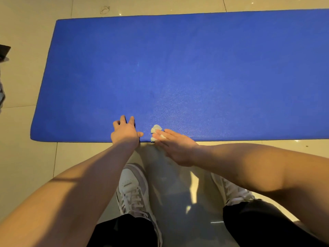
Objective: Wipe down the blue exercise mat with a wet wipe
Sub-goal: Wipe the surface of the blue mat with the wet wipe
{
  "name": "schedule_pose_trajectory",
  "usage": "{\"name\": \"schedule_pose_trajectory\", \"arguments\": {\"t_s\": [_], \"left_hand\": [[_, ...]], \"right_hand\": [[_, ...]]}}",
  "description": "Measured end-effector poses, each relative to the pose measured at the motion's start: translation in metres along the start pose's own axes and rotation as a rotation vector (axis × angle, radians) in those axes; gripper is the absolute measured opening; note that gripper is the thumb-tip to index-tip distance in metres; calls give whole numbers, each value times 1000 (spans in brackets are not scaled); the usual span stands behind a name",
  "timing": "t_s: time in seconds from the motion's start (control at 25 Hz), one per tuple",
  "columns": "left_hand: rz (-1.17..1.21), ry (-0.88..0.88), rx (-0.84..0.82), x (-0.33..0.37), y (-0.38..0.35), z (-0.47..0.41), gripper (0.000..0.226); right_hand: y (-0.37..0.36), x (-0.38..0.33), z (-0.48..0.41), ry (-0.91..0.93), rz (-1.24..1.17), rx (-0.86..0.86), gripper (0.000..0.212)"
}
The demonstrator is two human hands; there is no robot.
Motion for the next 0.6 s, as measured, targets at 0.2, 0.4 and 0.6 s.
{"name": "schedule_pose_trajectory", "arguments": {"t_s": [0.2,0.4,0.6], "left_hand": [[-24,-10,2,0,1,1,59],[-61,-56,-14,-1,1,-1,56],[13,-31,33,-23,2,-2,56]], "right_hand": [[-4,43,32,40,24,18,68],[-13,49,43,152,130,-3,65],[-11,14,-6,218,126,-41,75]]}}
Point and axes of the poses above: each hand's wrist, its own z-axis away from the middle knuckle, its own y-axis out of the back of the hand, x = y × z, the point moved 10 cm from there along -z, towards the middle knuckle, and after that the axes turned 8 degrees about -y, right-handed, at the moved point
